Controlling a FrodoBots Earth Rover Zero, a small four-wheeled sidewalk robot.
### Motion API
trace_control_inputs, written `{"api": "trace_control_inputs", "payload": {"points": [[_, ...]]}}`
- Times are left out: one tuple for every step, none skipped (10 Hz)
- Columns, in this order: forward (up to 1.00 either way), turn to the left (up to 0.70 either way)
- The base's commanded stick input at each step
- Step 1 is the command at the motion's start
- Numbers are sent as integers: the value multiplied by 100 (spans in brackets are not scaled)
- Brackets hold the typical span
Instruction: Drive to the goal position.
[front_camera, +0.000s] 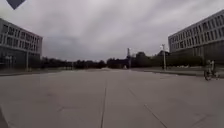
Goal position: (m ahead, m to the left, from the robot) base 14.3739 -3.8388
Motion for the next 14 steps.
{"api": "trace_control_inputs", "payload": {"points": [[70,0],[70,0],[70,0],[70,0],[70,0],[70,0],[70,4],[70,29],[70,19],[70,0],[70,0],[70,0],[70,0],[70,0]]}}
